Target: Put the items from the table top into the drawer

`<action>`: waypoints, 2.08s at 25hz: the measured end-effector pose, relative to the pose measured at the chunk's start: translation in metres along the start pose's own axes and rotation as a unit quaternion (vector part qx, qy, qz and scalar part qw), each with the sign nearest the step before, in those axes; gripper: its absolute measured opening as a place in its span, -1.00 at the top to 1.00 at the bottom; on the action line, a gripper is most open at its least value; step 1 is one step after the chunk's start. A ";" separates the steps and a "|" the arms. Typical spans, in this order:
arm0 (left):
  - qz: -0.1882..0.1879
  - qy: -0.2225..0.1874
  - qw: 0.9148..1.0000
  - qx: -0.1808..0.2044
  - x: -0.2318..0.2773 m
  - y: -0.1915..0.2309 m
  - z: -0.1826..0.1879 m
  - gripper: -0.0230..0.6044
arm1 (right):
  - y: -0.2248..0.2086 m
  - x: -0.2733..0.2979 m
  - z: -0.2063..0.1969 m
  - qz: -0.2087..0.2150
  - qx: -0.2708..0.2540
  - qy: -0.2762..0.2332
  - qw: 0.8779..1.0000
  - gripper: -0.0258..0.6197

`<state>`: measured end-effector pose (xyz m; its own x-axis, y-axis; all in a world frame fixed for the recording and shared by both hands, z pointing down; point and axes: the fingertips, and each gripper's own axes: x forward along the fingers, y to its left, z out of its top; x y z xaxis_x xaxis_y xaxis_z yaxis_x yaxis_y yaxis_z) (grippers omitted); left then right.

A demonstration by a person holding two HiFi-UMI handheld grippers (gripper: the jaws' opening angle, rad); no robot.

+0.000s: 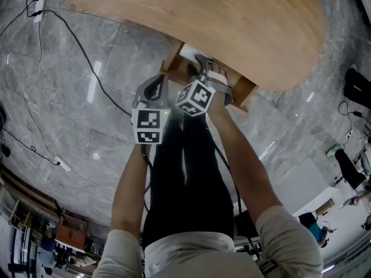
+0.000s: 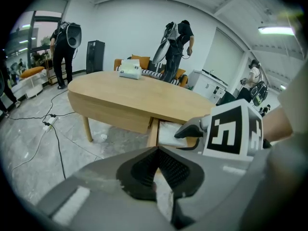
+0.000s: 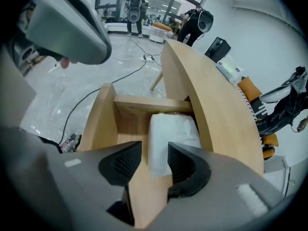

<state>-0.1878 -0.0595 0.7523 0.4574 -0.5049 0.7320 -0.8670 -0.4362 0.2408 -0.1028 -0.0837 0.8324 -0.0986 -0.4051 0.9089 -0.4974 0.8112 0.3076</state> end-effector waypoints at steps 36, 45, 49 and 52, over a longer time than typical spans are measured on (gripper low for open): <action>-0.018 -0.333 0.940 0.071 -0.378 -0.252 0.307 0.87 | -0.155 -0.633 0.054 -0.207 0.303 -0.398 0.841 0.90; -0.038 -0.402 0.906 0.126 -0.459 -0.386 0.321 0.87 | -0.153 -0.761 -0.041 -0.265 0.338 -0.451 0.782 0.90; -0.050 -0.396 0.908 0.126 -0.474 -0.401 0.310 0.87 | -0.140 -0.785 -0.053 -0.275 0.344 -0.473 0.764 0.90; -0.065 -0.408 0.903 0.122 -0.489 -0.406 0.315 0.87 | -0.129 -0.795 -0.048 -0.280 0.334 -0.471 0.766 0.90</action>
<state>0.0026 0.1300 0.0953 0.6313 -0.7750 -0.0282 -0.7721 -0.6316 0.0701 0.0811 0.1541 0.0837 -0.1302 -0.9913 -0.0174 -0.9888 0.1285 0.0755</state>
